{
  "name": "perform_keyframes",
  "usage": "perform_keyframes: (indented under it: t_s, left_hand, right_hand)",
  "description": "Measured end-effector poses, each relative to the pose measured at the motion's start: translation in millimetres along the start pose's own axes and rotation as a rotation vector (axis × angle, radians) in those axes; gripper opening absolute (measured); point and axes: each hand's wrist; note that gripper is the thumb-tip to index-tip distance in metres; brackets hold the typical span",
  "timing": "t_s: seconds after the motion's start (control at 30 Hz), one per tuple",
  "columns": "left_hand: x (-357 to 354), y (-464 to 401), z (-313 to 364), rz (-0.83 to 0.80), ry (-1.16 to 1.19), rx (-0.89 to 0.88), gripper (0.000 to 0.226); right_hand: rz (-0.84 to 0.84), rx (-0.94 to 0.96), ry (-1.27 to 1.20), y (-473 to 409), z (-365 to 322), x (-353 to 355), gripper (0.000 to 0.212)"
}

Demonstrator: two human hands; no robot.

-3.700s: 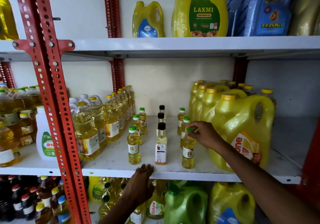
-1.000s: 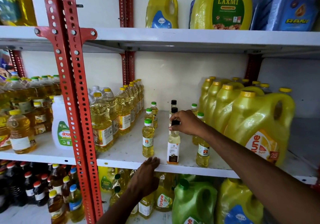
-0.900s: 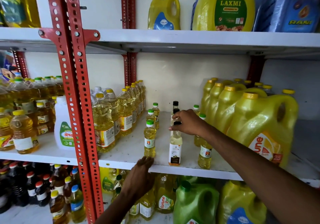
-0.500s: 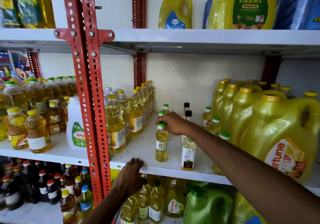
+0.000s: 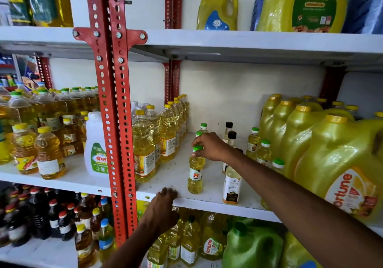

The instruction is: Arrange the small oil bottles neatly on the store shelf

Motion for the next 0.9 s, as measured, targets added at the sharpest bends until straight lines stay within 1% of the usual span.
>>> perform_keyframes:
  t_s: [0.1,0.23,0.63,0.73,0.83,0.87,0.9]
  left_hand:
    - [-0.4,0.9,0.8,-0.003,-0.001,0.006,0.058]
    - [-0.3,0.7,2.2,-0.006,-0.001,0.008,0.059]
    - [-1.6,0.9,2.8,0.009,-0.010,-0.012,0.057]
    - [-2.9,-1.2,1.3,0.009,-0.021,-0.016,0.057]
    - [4.9,1.3,10.3,-0.046,-0.087,0.012,0.056]
    - [5.3,-0.4,13.3,-0.031,-0.134,0.014,0.057]
    - [10.0,2.1,20.9,0.004,-0.155,0.023,0.059]
  right_hand:
    - [-0.018,-0.004,-0.036,2.8,-0.8,1.9,0.037]
    - [-0.026,-0.005,-0.035,6.9,-3.6,1.1,0.033]
    - [-0.029,-0.017,-0.024,12.1,-8.6,-1.2,0.034]
    - [-0.018,-0.014,0.004,13.4,-6.8,-3.0,0.041]
    - [-0.020,-0.040,0.049,26.3,-11.0,1.7,0.058]
    - [0.010,-0.023,0.066,32.7,-9.2,0.7,0.062]
    - [0.076,-0.016,0.082,45.0,-10.9,1.8,0.064]
Point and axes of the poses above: each hand's wrist, its own y-axis away from the middle knuckle, its own x-axis out of the back of the hand, z = x × y, and after that the axes turned 10 degrees about -z, right-handed
